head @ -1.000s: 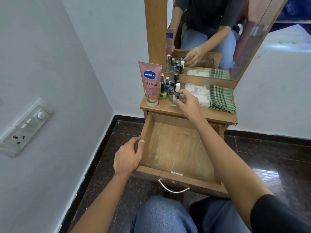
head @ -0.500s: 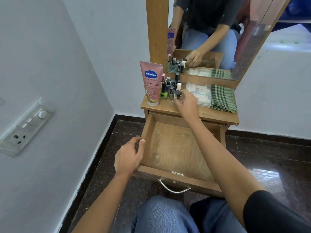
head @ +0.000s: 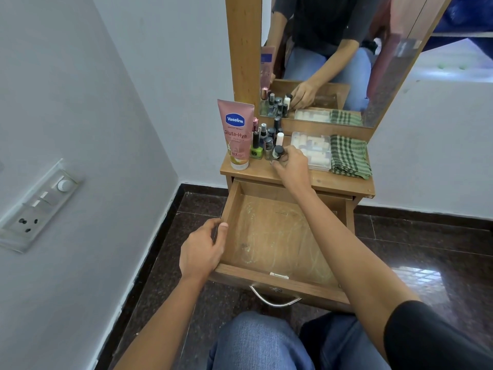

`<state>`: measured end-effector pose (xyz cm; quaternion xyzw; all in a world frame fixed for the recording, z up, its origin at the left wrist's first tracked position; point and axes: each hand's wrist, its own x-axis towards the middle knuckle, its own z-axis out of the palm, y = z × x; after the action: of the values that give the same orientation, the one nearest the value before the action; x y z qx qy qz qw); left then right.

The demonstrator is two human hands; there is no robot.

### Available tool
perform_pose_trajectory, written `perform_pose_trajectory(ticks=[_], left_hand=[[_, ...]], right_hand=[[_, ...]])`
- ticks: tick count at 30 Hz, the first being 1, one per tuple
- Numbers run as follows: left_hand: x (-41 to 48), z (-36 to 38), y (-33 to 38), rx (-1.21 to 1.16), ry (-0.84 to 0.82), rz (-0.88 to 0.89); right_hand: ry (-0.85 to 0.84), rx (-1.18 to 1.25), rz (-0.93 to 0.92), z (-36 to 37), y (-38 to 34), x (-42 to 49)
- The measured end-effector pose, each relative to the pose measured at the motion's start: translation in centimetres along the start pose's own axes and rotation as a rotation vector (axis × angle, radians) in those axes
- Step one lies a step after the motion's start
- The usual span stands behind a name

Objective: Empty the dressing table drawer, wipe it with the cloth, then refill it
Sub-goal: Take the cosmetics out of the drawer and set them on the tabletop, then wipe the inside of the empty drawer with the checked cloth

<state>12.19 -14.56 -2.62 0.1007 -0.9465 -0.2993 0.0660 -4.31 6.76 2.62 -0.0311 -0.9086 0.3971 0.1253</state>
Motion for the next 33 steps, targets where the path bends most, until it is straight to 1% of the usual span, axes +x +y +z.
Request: perform_pose_trajectory(ticks=[9, 15, 20, 22, 23, 24, 27, 28, 29, 30, 33], left_hand=[[-0.1, -0.2, 0.1, 0.004, 0.013, -0.004], [-0.1, -0.1, 0.0, 0.01, 0.006, 0.005], [-0.1, 0.0, -0.2, 0.025, 0.005, 0.008], [0.0, 0.1, -0.2, 0.032, 0.007, 0.006], [0.0, 0.1, -0.2, 0.034, 0.008, 0.006], [0.0, 0.1, -0.2, 0.034, 0.01, 0.007], [-0.1, 0.1, -0.2, 0.034, 0.01, 0.004], [-0.1, 0.1, -0.2, 0.036, 0.008, 0.004], [-0.1, 0.1, -0.1, 0.04, 0.006, 0.001], [-0.1, 0.1, -0.1, 0.044, 0.007, -0.001], [-0.2, -0.2, 0.2, 0.046, 0.018, 0.003]], right_hand=[[0.008, 0.075, -0.002, -0.8, 0.1, -0.7], [0.125, 0.033, -0.075, -3.6, 1.2, -1.5], [0.274, -0.045, -0.127, -8.4, 3.3, -1.1], [0.319, -0.092, -0.108, -10.3, 4.7, -0.9], [0.308, -0.128, -0.077, -11.2, 5.6, -0.7], [0.258, -0.173, -0.033, -11.9, 6.4, -0.5], [-0.043, -0.241, 0.093, -13.0, 8.2, -0.1], [-0.12, -0.235, 0.114, -13.0, 8.7, -0.2], [-0.154, -0.237, 0.118, -12.9, 9.0, -0.4], [-0.142, -0.246, 0.106, -12.7, 9.4, -0.5], [0.003, -0.245, 0.076, -12.2, 9.9, -0.6]])
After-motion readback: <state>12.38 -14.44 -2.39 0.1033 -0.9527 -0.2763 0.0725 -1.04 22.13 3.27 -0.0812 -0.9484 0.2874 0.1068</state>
